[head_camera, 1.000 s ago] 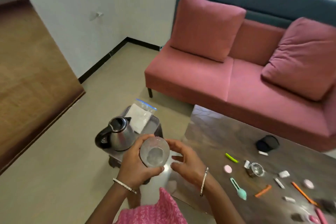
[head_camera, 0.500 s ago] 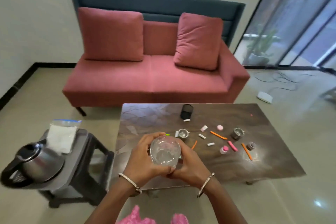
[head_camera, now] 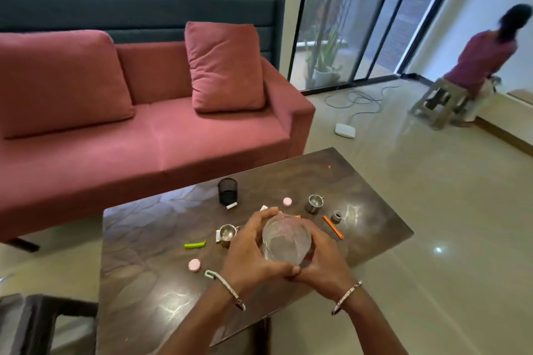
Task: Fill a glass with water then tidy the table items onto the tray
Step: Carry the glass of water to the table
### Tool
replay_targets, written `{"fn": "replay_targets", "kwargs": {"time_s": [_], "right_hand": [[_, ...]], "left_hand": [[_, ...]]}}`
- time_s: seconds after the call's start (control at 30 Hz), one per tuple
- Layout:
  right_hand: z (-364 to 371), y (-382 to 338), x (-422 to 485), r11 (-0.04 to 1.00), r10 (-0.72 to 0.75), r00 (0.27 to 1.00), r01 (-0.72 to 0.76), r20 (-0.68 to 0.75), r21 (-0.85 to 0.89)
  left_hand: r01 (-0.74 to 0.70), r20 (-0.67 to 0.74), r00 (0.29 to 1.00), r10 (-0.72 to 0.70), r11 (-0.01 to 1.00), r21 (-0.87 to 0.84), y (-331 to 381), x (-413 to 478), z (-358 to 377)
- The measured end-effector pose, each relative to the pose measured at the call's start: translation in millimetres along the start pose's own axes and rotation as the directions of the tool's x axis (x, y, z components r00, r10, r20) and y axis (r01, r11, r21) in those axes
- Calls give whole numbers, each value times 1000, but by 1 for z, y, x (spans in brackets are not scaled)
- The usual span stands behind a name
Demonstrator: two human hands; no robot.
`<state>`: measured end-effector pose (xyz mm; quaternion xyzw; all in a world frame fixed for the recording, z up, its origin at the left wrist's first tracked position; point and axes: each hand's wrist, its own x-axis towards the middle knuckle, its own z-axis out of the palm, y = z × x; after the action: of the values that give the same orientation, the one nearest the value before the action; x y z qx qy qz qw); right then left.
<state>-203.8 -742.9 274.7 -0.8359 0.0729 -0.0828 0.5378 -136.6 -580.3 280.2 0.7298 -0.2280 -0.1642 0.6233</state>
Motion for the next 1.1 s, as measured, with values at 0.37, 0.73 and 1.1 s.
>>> {"fn": "replay_targets", "kwargs": {"time_s": [0.37, 0.73, 1.1], "right_hand": [[-51, 60, 135, 994, 107, 994, -107, 0, -33], [-43, 125, 254, 984, 179, 979, -176, 96, -42], [-14, 230, 382, 966, 213, 926, -151, 311, -212]], "left_hand": [[123, -7, 992, -123, 992, 1, -32, 149, 30], [342, -138, 920, -367, 924, -173, -90, 247, 34], [491, -289, 792, -538, 843, -221, -168, 346, 30]]}}
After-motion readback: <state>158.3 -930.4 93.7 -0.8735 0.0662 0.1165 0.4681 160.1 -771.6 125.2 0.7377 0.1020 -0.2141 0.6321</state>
